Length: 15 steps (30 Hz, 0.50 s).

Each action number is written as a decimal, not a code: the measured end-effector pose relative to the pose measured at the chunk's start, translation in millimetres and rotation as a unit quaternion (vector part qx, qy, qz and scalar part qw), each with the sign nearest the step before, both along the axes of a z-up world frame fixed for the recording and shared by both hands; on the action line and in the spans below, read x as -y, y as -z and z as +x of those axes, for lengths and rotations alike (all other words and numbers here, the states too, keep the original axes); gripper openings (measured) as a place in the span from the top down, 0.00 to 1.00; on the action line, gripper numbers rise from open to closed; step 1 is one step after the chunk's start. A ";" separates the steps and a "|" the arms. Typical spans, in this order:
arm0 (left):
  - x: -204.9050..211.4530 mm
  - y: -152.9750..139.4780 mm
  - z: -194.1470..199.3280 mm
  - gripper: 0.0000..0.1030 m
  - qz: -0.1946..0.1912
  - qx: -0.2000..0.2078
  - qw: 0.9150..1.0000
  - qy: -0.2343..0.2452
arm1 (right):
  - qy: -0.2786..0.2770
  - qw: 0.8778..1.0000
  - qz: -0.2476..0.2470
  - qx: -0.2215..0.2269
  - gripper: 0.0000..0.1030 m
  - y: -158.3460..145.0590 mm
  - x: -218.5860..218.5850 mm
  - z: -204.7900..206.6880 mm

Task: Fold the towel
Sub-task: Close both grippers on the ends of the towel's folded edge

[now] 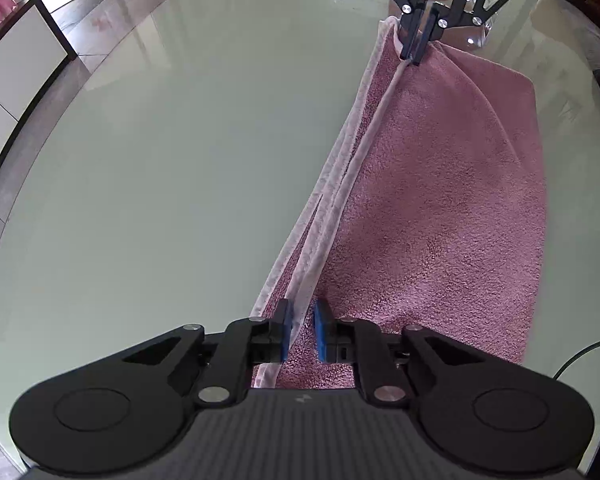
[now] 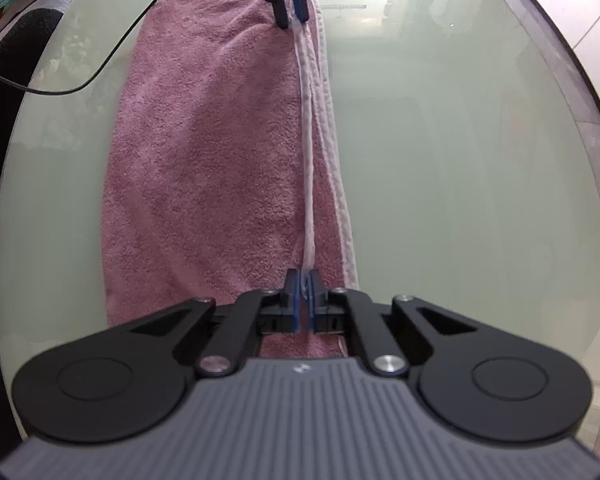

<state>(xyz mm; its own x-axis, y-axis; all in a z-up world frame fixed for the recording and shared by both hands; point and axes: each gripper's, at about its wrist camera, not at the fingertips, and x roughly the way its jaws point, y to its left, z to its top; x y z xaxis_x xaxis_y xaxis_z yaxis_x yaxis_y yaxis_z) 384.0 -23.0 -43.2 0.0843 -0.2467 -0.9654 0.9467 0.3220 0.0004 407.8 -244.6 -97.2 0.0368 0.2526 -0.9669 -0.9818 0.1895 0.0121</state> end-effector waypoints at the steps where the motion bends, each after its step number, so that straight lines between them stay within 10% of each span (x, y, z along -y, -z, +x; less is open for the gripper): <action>1: 0.2 0.2 -0.1 0.89 0.000 0.001 1.000 0.000 | 0.005 1.000 0.002 0.006 0.96 -1.8 1.4 1.4; 15: 0.1 3.7 -4.5 0.90 -0.003 0.012 1.000 -0.002 | 0.014 1.000 0.010 -0.001 0.72 -4.2 3.6 7.3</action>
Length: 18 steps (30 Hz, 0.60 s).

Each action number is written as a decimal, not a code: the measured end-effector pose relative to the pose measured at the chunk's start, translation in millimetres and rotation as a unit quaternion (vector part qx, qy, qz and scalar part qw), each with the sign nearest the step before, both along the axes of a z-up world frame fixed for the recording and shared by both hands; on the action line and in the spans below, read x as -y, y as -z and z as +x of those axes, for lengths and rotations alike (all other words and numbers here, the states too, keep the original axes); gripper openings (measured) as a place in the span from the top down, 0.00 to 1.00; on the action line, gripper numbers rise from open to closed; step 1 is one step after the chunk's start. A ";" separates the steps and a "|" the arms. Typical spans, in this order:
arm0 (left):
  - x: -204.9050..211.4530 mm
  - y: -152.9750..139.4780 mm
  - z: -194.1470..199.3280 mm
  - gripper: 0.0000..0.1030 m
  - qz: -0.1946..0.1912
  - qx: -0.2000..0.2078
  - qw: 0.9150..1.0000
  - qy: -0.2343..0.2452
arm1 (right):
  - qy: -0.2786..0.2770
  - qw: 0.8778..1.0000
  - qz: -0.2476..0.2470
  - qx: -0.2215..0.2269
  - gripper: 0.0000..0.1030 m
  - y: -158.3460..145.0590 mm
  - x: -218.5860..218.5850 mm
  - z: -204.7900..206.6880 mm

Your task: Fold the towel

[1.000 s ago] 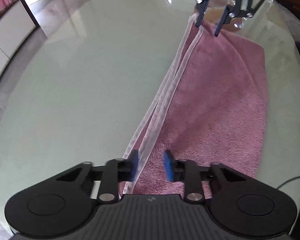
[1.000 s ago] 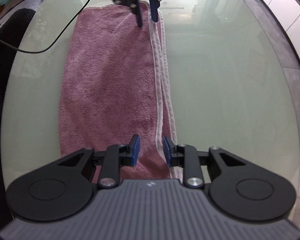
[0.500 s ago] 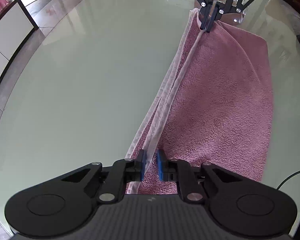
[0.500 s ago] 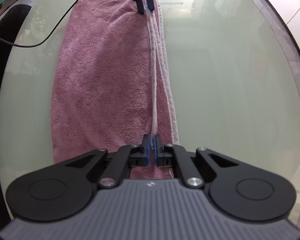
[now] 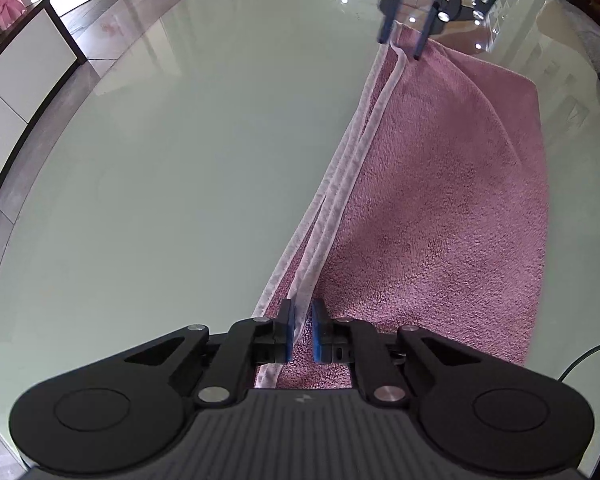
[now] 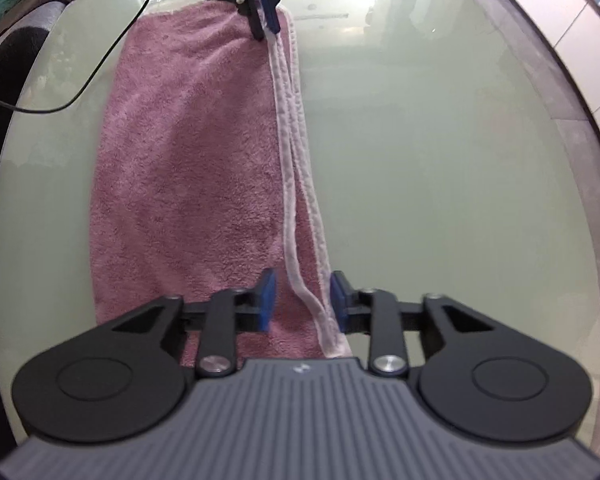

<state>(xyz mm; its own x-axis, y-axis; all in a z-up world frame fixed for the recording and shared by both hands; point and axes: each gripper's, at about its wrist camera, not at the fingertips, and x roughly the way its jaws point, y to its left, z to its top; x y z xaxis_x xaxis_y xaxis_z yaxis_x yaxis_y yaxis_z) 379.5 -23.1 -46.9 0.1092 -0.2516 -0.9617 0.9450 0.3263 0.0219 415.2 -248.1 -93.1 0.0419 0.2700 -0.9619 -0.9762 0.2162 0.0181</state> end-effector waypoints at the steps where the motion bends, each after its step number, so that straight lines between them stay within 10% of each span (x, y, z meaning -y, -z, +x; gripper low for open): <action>1: -0.2 0.1 -0.7 0.90 0.000 0.002 1.000 0.001 | -0.002 1.000 -0.001 -0.006 0.73 1.6 -0.9 0.9; 6: -0.1 1.6 -10.5 0.90 0.004 0.029 0.999 0.016 | -0.001 1.000 -0.016 -0.009 0.94 9.2 -2.8 4.2; 18: -8.5 -7.3 -21.4 0.95 -0.013 0.068 0.998 0.014 | 0.021 0.999 0.006 0.025 0.96 -9.0 7.5 4.1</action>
<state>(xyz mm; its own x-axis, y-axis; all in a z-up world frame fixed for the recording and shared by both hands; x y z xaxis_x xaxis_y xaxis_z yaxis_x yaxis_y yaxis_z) 358.1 -14.6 -39.5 0.2300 -0.2812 -0.9317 0.9427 0.3021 0.1416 419.3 -255.6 -84.1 0.1007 0.2790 -0.9550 -0.9662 0.2564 -0.0270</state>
